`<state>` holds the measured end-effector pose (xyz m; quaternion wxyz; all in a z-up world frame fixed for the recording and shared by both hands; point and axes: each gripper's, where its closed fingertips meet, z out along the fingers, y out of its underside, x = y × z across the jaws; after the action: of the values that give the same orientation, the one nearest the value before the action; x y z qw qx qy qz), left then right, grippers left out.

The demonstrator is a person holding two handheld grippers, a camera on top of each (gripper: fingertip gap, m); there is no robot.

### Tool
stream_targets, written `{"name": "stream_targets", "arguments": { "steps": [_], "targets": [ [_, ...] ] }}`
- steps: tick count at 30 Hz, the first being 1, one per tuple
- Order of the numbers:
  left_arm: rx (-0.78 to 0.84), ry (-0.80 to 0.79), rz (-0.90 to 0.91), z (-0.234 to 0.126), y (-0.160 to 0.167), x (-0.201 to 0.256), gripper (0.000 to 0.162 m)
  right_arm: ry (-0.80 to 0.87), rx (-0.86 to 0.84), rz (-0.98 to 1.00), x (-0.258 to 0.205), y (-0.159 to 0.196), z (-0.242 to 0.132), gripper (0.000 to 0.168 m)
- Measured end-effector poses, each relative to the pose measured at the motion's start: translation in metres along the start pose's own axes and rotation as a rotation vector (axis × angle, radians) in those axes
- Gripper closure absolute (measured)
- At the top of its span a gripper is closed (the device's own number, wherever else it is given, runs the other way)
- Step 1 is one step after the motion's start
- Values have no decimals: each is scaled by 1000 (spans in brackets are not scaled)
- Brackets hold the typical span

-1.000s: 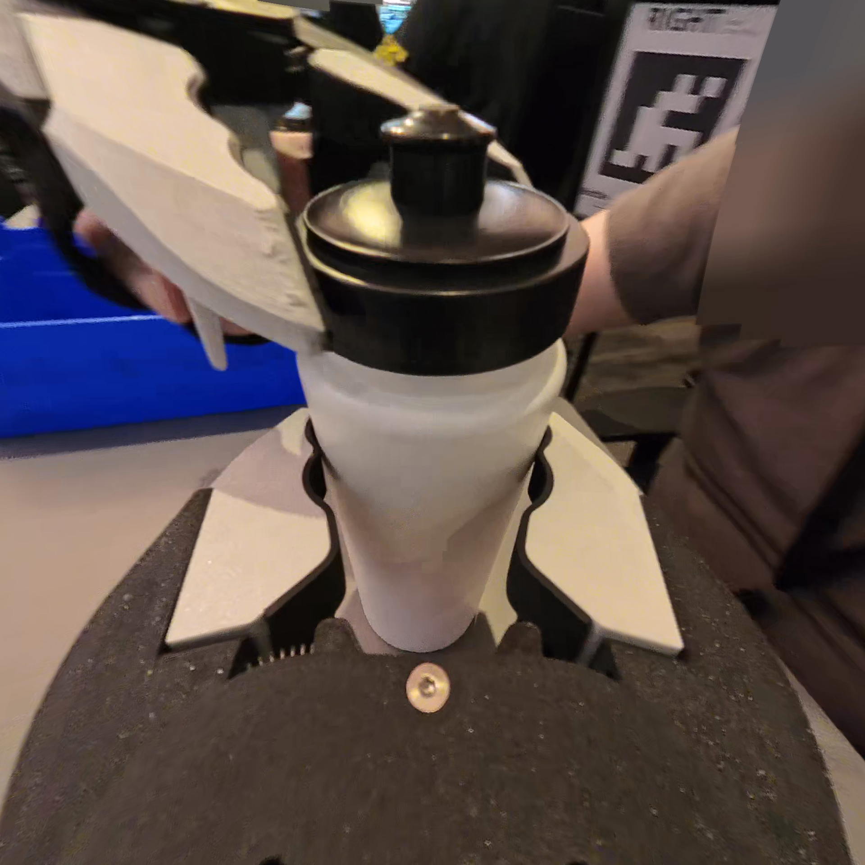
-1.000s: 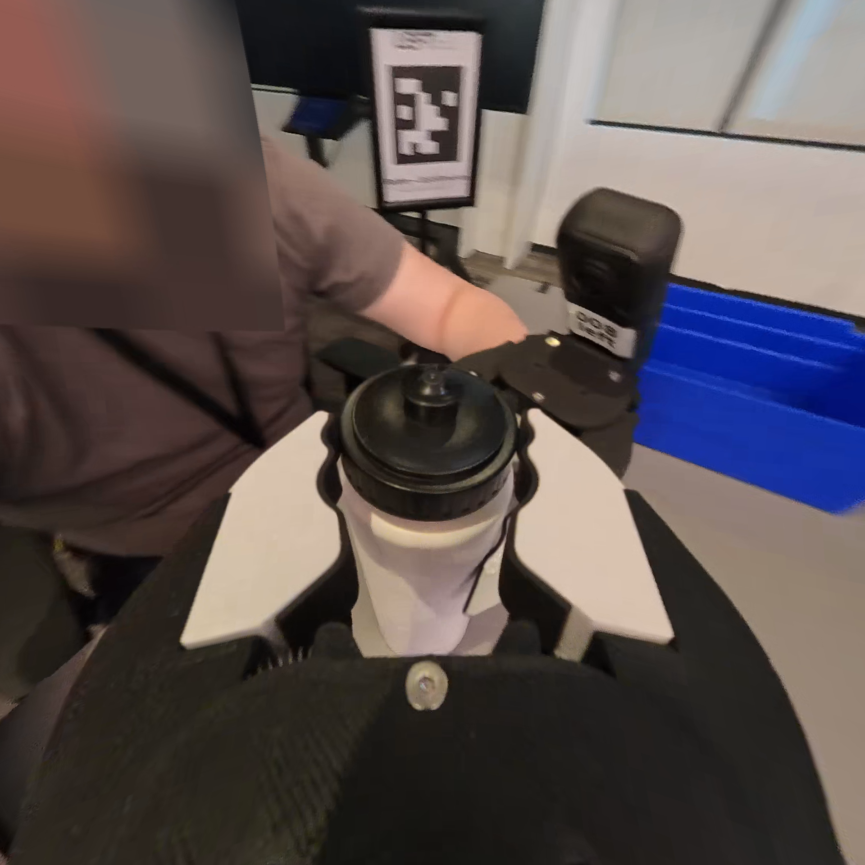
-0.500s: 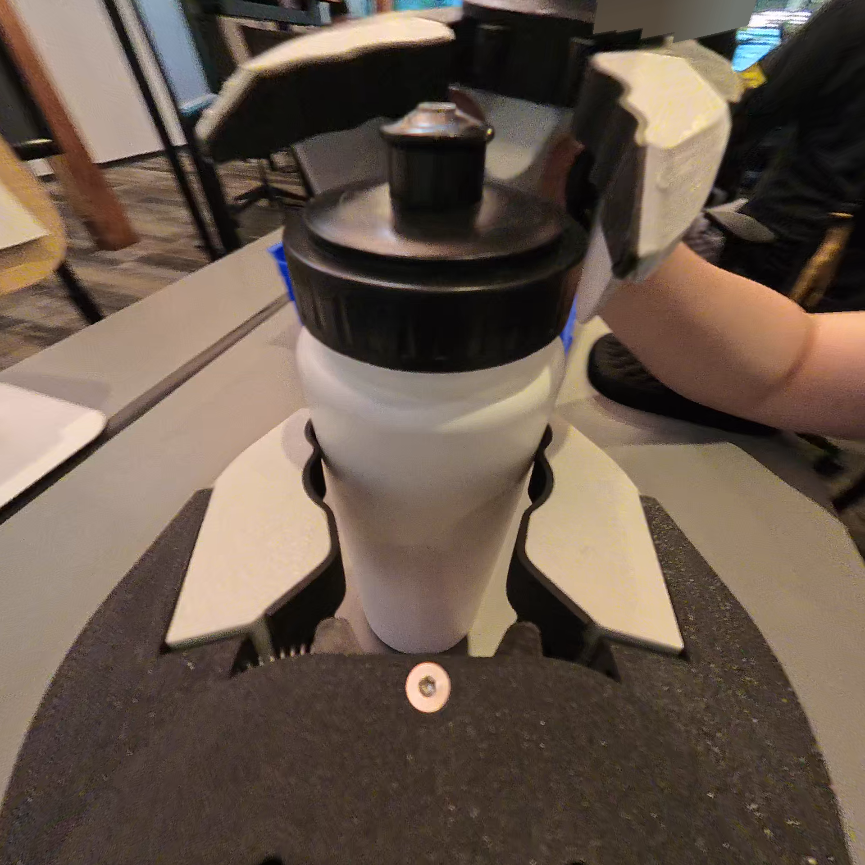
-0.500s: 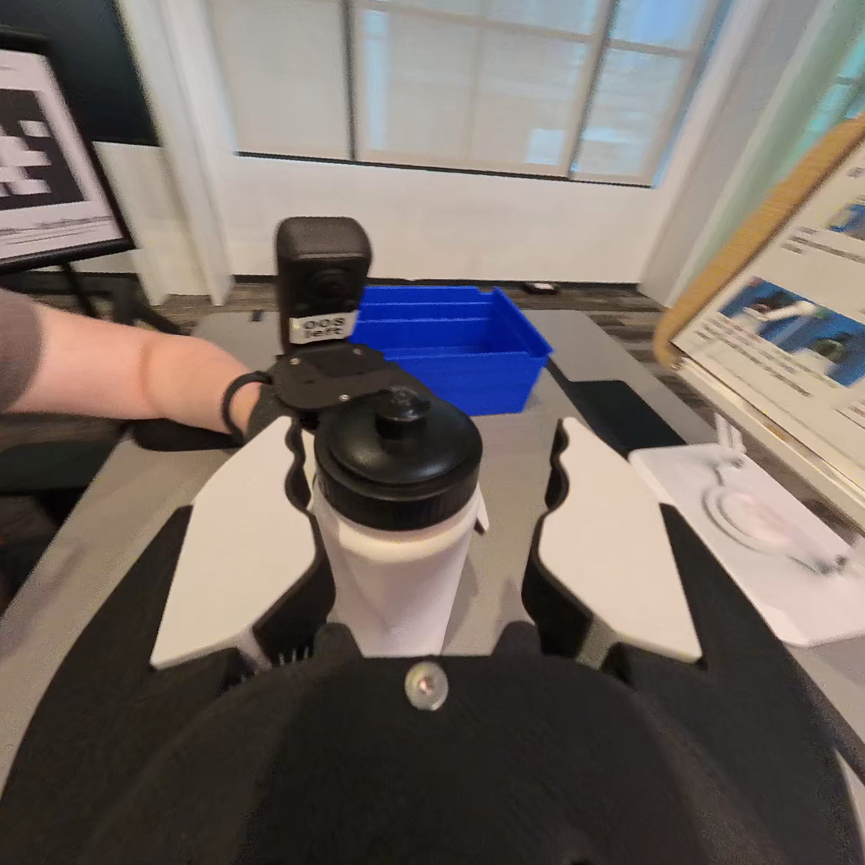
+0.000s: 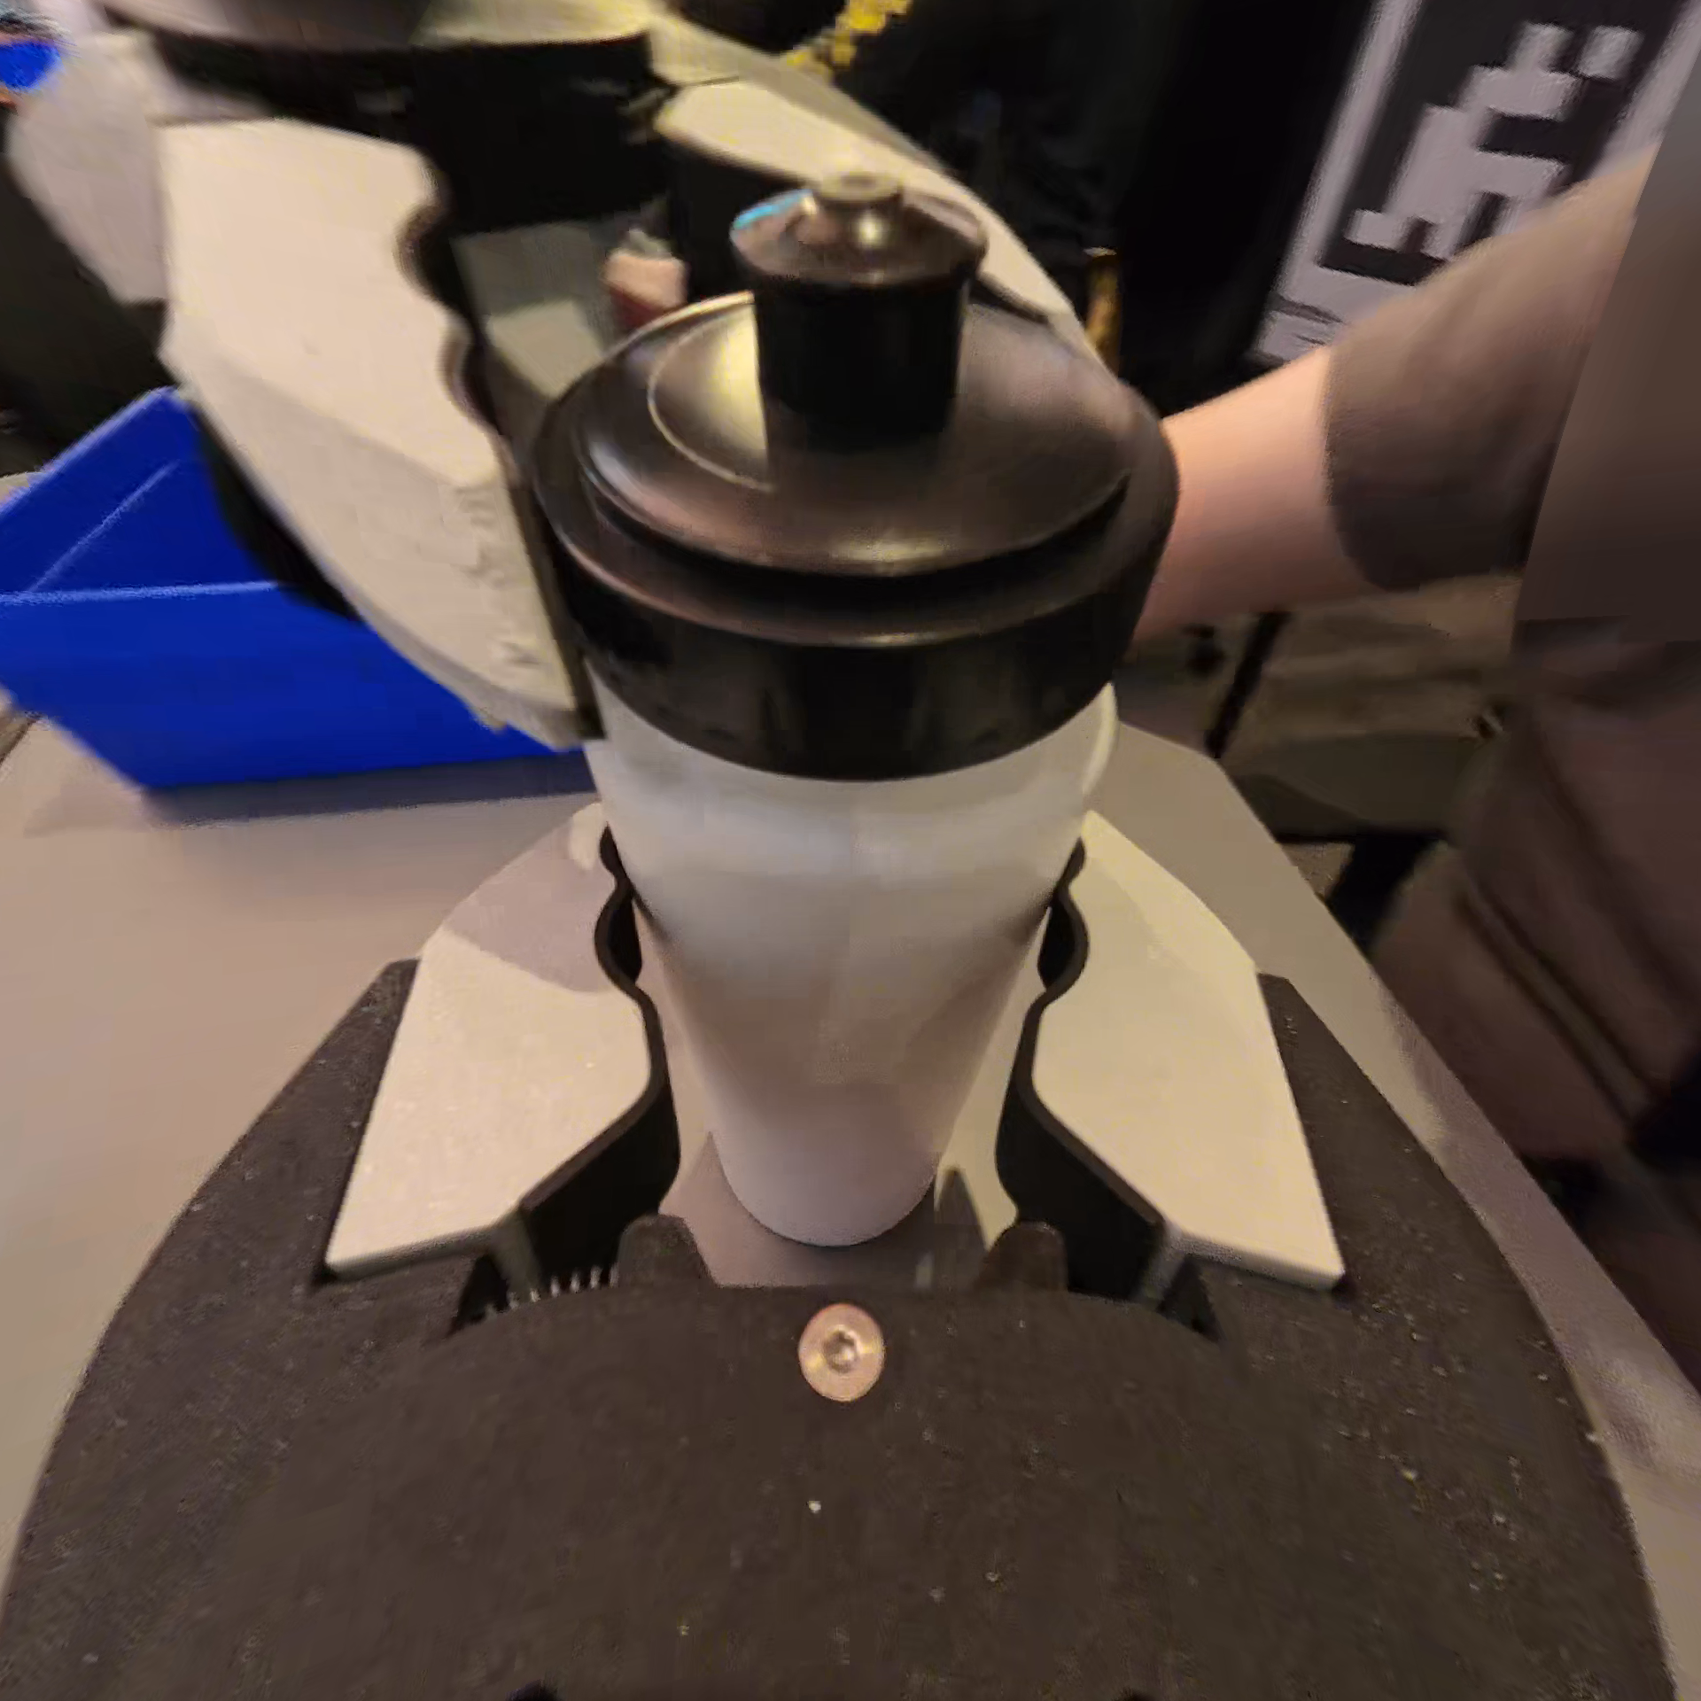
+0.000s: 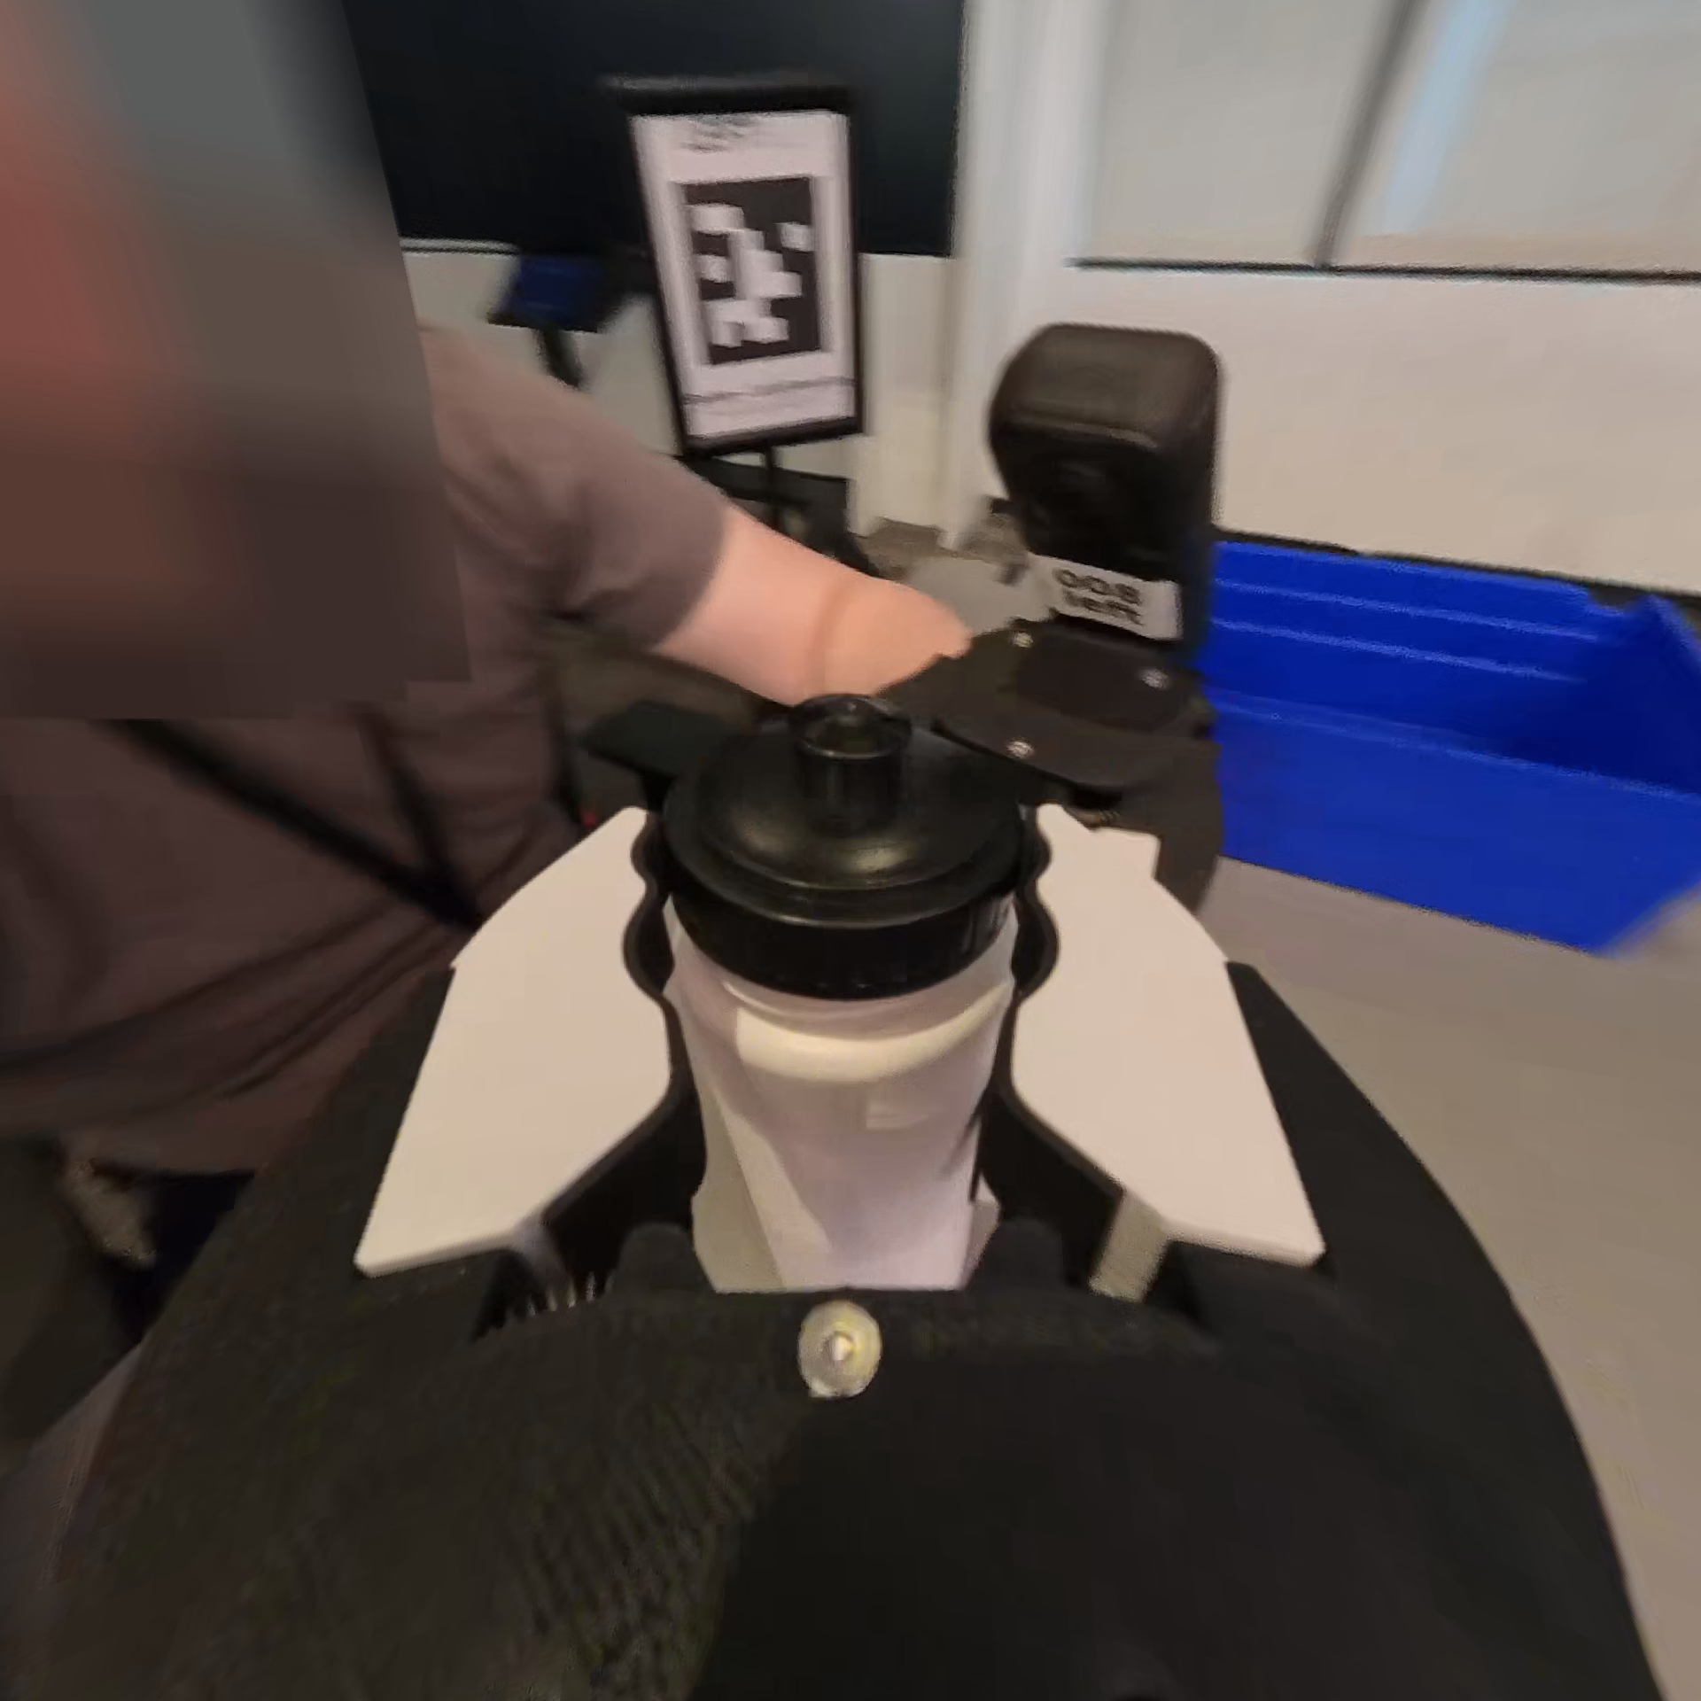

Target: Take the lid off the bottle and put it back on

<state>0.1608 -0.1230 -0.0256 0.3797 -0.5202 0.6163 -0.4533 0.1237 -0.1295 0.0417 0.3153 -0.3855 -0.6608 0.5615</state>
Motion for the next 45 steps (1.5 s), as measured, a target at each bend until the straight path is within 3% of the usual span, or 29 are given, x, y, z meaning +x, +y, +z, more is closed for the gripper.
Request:
{"name": "stream_targets", "arguments": {
  "steps": [2, 5, 9, 12, 15, 18, 20, 23, 30, 34, 38, 45],
  "targets": [
    [5, 60, 43, 4, -2, 15, 76, -89, 22, -20, -14, -1, 5, 94],
    [-2, 56, 39, 6, -2, 17, 76, -72, 25, -32, -12, -2, 4, 94],
    [4, -160, -17, -3, -1, -23, 76, 208, 107, -22, 27, -21, -12, 78],
    [19, -320, -100, -16, 3, -53, 76, 453, 109, -46, 54, -32, -27, 76],
    [37, -414, -163, -27, 6, -71, 76, 686, -3, -37, 79, -24, -35, 74],
    [43, -451, -177, -30, 7, -76, 76, 754, -113, 17, 88, -7, -29, 76],
    [34, -449, -161, -29, 6, -74, 76, 693, -135, 48, 83, -3, -21, 91],
    [20, -367, -108, -22, 5, -61, 76, 525, -138, 73, 64, -2, -16, 91],
    [14, 140, 38, 11, -4, 35, 75, -148, -6, -87, -36, -8, 15, 91],
    [-3, 182, 75, 14, -4, 49, 75, -225, 30, -89, -47, -11, 20, 91],
    [-8, 33, 23, 10, -3, 18, 76, -28, 25, -56, -16, -14, 9, 85],
    [40, -439, -118, -21, 4, -66, 76, 540, 12, -7, 64, -22, -32, 74]
  ]
}}
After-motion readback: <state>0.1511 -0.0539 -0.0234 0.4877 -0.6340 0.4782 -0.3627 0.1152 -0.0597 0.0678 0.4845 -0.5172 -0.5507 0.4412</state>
